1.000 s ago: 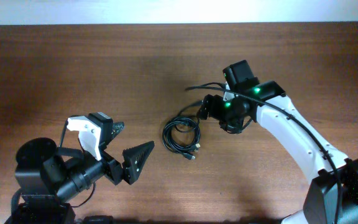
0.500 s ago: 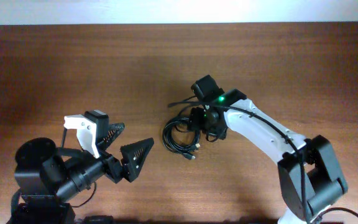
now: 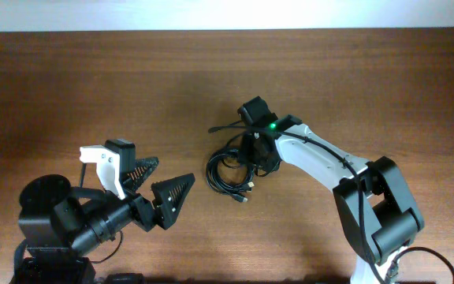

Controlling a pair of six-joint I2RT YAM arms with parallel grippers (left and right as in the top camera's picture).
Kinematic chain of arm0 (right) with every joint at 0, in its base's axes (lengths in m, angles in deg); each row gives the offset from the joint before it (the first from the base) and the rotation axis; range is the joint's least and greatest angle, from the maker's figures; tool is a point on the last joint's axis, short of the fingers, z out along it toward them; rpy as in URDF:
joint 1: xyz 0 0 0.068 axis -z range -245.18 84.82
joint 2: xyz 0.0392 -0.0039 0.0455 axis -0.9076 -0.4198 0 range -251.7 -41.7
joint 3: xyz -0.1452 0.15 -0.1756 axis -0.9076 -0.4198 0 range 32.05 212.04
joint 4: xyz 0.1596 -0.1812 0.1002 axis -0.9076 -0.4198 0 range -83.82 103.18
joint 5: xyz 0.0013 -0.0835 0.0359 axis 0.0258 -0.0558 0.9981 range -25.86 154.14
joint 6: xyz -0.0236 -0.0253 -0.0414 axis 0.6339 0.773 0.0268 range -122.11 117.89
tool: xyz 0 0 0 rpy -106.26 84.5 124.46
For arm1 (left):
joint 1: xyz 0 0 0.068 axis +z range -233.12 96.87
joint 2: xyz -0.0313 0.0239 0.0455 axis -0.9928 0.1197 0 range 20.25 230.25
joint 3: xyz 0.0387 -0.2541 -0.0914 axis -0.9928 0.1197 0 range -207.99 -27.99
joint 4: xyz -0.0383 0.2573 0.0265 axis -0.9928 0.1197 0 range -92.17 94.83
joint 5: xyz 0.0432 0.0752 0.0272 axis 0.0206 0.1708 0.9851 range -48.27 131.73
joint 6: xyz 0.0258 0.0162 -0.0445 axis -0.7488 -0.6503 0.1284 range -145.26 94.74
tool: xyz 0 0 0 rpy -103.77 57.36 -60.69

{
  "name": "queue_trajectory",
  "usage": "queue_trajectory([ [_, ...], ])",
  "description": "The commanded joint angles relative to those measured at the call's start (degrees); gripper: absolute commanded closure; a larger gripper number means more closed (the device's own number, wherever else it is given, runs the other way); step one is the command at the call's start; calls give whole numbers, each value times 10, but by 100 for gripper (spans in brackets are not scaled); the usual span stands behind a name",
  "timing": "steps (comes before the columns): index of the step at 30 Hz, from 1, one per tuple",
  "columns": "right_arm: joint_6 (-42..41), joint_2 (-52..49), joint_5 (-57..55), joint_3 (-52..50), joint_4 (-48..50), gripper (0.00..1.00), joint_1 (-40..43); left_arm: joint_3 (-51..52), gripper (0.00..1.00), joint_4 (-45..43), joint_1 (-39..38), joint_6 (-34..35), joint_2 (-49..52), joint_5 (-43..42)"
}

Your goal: Untangle cables

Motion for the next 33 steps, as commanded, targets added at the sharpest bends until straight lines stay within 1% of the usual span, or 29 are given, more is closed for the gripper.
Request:
queue_trajectory([
  [1, -4, -16, -5, 4, 13, 96, -1, -7, 1, -2, 1, 4, 0, 0],
  [8, 9, -10, 20, 5, 28, 96, -1, -7, 1, -2, 1, 3, 0, 0],
  [9, 36, -2, 35, 5, 37, 96, -1, -7, 1, -2, 1, 3, 0, 0],
  [11, 64, 24, 51, 14, 35, 96, -1, -7, 1, -2, 1, 3, 0, 5],
  [12, 79, 48, 63, 23, 29, 96, -1, -7, 1, -2, 1, 3, 0, 6],
  [15, 79, 124, 64, 33, 0, 96, -1, -7, 1, 1, 1, 3, 0, 29],
  [20, 79, 253, 64, 32, -54, 96, -1, -2, 1, 4, 1, 3, 0, 30],
  [27, 79, 346, 102, 32, -71, 96, -1, 50, 1, 18, 1, -1, 2, 30],
  [28, 79, 353, 110, 33, -70, 96, -1, 56, 1, 17, 1, -15, 2, 30],
  [29, 79, 360, 126, 33, -66, 96, -1, 61, 1, 17, 1, -47, 2, 30],
  [30, 79, 366, 155, 33, -60, 96, -1, 68, 1, 18, 1, -82, 2, 30],
  [31, 79, 369, 189, 33, -53, 96, -1, 71, 1, 17, 1, -102, 2, 30],
  [33, 79, 372, 274, 33, -29, 96, -1, 74, 1, 16, 1, -173, 2, 30],
])
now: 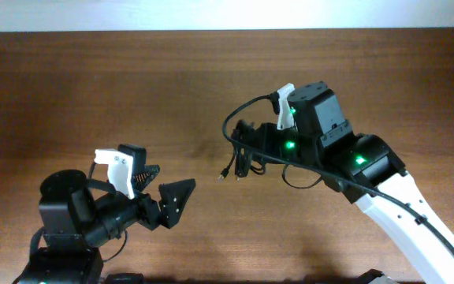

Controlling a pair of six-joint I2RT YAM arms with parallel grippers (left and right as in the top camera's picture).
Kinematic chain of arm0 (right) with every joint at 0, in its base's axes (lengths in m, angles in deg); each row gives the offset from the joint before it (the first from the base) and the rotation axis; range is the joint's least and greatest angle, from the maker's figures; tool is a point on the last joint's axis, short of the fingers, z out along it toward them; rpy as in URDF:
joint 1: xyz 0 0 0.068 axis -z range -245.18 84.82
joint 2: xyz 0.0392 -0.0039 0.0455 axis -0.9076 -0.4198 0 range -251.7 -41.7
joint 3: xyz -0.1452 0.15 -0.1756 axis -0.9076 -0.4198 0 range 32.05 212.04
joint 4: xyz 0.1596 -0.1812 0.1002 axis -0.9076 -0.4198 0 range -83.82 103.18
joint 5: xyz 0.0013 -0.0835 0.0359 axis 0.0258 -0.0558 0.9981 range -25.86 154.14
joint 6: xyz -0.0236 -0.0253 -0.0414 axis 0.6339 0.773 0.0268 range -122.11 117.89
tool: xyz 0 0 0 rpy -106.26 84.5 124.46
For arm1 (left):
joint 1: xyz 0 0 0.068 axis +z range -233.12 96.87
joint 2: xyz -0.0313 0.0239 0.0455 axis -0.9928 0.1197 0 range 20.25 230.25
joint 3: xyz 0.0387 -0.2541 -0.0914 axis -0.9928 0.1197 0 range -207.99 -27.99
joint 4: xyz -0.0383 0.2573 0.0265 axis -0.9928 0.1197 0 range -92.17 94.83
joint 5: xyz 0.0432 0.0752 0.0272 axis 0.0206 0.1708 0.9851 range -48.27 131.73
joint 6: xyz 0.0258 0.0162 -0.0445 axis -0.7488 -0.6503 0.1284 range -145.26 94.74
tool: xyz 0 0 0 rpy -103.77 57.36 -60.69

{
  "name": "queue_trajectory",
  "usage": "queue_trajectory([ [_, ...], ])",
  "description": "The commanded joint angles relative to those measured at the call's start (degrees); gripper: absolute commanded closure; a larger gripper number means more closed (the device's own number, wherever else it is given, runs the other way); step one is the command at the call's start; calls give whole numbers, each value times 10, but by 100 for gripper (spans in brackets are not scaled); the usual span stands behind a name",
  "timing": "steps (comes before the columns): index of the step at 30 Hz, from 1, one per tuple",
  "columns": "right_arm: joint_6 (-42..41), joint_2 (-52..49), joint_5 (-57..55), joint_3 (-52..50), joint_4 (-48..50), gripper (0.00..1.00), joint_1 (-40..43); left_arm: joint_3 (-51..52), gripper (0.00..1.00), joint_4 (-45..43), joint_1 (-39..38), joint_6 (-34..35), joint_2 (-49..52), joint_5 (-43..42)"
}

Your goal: Untangle cables

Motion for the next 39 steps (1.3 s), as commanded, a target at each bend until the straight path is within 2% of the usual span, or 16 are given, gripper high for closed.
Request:
queue_trajectory([
  [1, 8, 17, 147, 12, 38, 96, -1, 8, 1, -3, 1, -125, 1, 3],
  [5, 5, 18, 255, 22, 92, 96, -1, 8, 0, -3, 1, -186, 1, 4],
  [9, 5, 23, 261, 39, 92, 96, -1, 8, 2, -2, 1, -188, 1, 4],
  [13, -11, 25, 309, 103, 95, 96, -1, 8, 7, -2, 1, -188, 12, 4],
  [15, -29, 25, 315, 118, 105, 96, -1, 8, 14, -2, 1, -188, 27, 3],
  [16, -50, 25, 327, 119, 117, 96, -1, 8, 25, -2, 1, -188, 42, -5],
  [17, -61, 25, 337, 119, 127, 96, -1, 8, 26, -3, 1, -188, 52, -12],
  [20, -62, 25, 347, 119, 133, 96, -2, 8, 23, -14, 1, -188, 101, -44],
  [22, -62, 25, 347, 119, 133, 96, -10, 8, 12, -27, 1, -188, 124, -67],
  [24, -60, 24, 347, 119, 132, 96, -12, 8, 7, -54, 1, -188, 142, -95],
  [25, -60, 24, 347, 119, 132, 96, -12, 8, 13, -69, 1, -188, 144, -111],
  [26, -60, 24, 347, 119, 132, 96, -12, 8, 27, -87, 1, -188, 144, -117],
  [28, -60, 23, 345, 119, 132, 96, -12, 8, 38, -104, 1, -188, 144, -117],
  [31, -60, 23, 342, 119, 133, 95, -12, 8, 72, -112, 1, -188, 144, -116],
  [33, -55, 16, 342, 119, 132, 95, -12, 8, 90, -115, 1, -188, 144, -116],
  [39, -48, -32, 340, 119, 126, 95, -12, 8, 88, -114, 1, -187, 144, -116],
])
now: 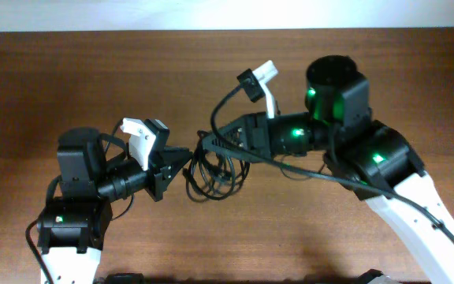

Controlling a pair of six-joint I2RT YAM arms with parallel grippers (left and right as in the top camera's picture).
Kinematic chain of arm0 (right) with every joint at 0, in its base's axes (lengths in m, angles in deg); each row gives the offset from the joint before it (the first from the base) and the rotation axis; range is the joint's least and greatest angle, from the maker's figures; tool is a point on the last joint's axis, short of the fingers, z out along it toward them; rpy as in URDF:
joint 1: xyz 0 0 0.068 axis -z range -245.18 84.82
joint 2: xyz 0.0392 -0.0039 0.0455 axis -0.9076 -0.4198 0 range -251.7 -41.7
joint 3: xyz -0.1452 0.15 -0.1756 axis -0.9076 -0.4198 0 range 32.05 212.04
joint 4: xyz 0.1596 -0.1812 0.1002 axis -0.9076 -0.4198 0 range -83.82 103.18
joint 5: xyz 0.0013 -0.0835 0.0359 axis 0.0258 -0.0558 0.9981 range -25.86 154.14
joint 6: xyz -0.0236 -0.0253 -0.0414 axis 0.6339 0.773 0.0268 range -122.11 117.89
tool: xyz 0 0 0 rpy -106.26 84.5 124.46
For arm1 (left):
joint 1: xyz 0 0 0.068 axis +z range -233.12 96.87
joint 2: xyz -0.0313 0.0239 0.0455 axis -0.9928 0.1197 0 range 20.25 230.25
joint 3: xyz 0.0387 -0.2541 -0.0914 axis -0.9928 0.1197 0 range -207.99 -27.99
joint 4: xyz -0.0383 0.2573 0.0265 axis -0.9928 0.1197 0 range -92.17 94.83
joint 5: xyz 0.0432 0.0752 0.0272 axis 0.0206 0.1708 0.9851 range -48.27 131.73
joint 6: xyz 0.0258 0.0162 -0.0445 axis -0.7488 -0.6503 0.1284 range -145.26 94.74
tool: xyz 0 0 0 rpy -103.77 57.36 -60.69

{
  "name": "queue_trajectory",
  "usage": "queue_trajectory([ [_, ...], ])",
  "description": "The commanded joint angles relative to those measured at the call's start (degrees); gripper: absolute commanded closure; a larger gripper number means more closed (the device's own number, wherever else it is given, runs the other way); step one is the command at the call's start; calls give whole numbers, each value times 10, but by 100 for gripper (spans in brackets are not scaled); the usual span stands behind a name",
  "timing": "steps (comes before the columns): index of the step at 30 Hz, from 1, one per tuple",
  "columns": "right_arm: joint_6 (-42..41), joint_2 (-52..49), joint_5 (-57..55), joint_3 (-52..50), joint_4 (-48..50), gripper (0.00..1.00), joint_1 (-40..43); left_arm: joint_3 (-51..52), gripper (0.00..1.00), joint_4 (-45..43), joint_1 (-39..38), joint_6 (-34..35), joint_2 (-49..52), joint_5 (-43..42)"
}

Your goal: Untangle cables

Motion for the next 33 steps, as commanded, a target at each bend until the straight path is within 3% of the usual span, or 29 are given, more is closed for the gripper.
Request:
queue_trajectory([
  [1, 29, -26, 2, 15, 0, 95, -4, 1, 88, -1, 1, -3, -1, -10],
  [5, 77, -50, -96, 15, -112, 95, -3, 1, 83, 2, 1, 2, -1, -10],
  [7, 97, -51, -118, 15, -140, 95, 9, 1, 69, 3, 1, 2, -1, -11],
  [8, 102, -51, -133, 15, -150, 90, 23, 1, 51, 4, 1, 4, -1, -11],
  [9, 118, -51, -154, 15, -160, 82, 35, 1, 42, 5, 1, 19, -1, -11],
  [11, 160, -51, -268, 15, -223, 47, 69, 1, 27, 18, 1, 25, -1, -38],
  [14, 196, -54, -369, 15, -295, 29, 96, 1, 25, 22, 1, 25, -1, -78],
  [20, 210, -104, -388, 14, -325, 28, 93, 1, 24, 11, 1, 59, -1, -118],
  [28, 197, -286, -388, 14, -279, 33, 17, 0, 27, -156, 1, 354, -4, -104],
  [32, 157, -334, -390, 14, -248, 35, 9, 0, 29, -177, 1, 410, -4, -58],
  [33, 155, -343, -390, 14, -242, 41, 9, 0, 29, -177, 2, 410, -4, -55],
])
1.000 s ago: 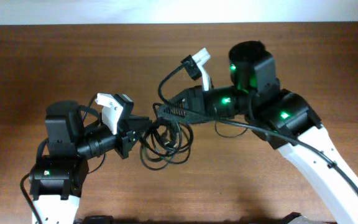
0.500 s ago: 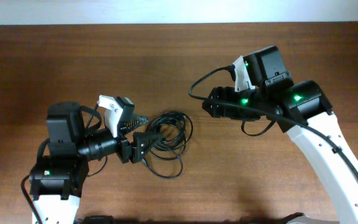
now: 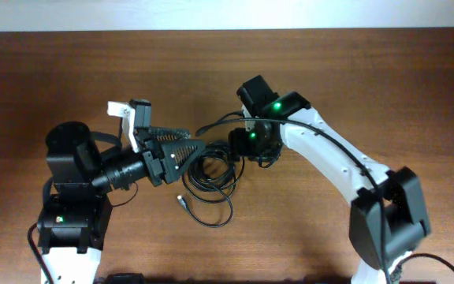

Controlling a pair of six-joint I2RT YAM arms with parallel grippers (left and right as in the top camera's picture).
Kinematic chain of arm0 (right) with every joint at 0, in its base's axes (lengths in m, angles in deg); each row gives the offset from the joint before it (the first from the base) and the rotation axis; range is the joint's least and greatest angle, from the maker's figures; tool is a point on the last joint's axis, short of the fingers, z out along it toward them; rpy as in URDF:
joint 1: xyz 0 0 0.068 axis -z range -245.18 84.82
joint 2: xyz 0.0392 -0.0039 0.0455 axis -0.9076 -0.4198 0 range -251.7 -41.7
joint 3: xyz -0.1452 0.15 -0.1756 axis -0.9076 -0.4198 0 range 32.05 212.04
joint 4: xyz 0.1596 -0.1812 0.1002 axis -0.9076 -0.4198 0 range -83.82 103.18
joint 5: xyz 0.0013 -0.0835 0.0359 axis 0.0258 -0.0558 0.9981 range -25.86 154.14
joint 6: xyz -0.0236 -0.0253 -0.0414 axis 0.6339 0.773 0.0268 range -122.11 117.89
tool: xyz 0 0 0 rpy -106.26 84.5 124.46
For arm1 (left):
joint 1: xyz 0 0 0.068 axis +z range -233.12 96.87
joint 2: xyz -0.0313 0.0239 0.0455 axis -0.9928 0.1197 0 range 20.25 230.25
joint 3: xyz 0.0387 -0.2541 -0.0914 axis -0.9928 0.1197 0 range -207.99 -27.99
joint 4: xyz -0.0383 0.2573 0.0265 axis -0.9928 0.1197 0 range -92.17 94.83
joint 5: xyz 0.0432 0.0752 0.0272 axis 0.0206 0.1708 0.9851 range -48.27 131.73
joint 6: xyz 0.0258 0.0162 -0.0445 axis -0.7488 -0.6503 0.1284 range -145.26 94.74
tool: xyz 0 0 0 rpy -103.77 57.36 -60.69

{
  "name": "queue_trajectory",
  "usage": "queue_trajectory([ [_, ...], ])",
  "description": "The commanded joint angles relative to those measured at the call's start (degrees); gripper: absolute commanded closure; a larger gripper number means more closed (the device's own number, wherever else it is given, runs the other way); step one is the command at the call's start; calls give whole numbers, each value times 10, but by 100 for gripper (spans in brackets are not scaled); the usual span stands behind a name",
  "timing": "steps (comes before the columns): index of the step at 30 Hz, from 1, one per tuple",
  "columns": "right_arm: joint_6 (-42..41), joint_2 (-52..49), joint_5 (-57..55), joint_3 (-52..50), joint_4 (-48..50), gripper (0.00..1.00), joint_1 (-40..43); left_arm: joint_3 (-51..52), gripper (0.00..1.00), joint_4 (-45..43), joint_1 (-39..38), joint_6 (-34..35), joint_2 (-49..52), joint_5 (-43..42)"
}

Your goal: Untangle cables

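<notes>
A tangle of black cables (image 3: 211, 175) hangs between my two grippers above the brown table. Its coils sag to the tabletop, and one loose end with a small plug (image 3: 181, 199) lies on the wood with a loop trailing toward the front. My left gripper (image 3: 200, 146) comes in from the left with its fingertips at the bundle's left side, closed on a strand. My right gripper (image 3: 239, 144) comes in from the right, shut on the bundle's upper right part. One strand (image 3: 217, 123) arcs between the two grippers.
The brown wooden table (image 3: 385, 71) spreads all around. A pale wall edge runs along the back. The right arm's white links (image 3: 337, 162) stretch from the front right toward the middle, and the left arm's base (image 3: 69, 205) sits at the front left.
Both grippers have dropped lower and sit closer together. The right arm's wrist has turned down over the bundle. The coils have loosened, and a plug end and loop now lie on the table.
The bundle first lay on the table with my right gripper on it and my left gripper open at the front left. Then the right gripper held it raised. Then the left gripper reached its left side. Now both hold it low, partly loosened.
</notes>
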Motion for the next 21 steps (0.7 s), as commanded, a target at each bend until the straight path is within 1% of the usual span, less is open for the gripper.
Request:
queue_trajectory([
  [1, -25, -31, -8, 6, 15, 43, -2, -2, 29, -3, 1, 49, -3, 28],
  [4, -53, -50, -11, 5, 35, 51, -4, -2, 28, -15, 1, 56, -3, 28],
  [8, -83, -52, -16, 2, 63, 51, -20, -2, 28, -17, 1, 61, -3, 28],
  [10, -103, -60, -38, 2, 68, 51, -30, -2, 28, -17, 1, 66, -3, 28],
  [14, -115, -97, -45, 2, 70, 57, -36, -2, 28, -17, 1, 75, -3, 28],
  [15, -115, -106, -45, 2, 70, 82, -36, -2, 28, -17, 1, 75, -3, 28],
  [16, -115, -112, -45, 2, 70, 96, -36, -2, 28, -17, 1, 75, -3, 28],
  [21, -114, -113, -45, 2, 71, 96, -35, -2, 27, -18, 1, 75, -3, 28],
])
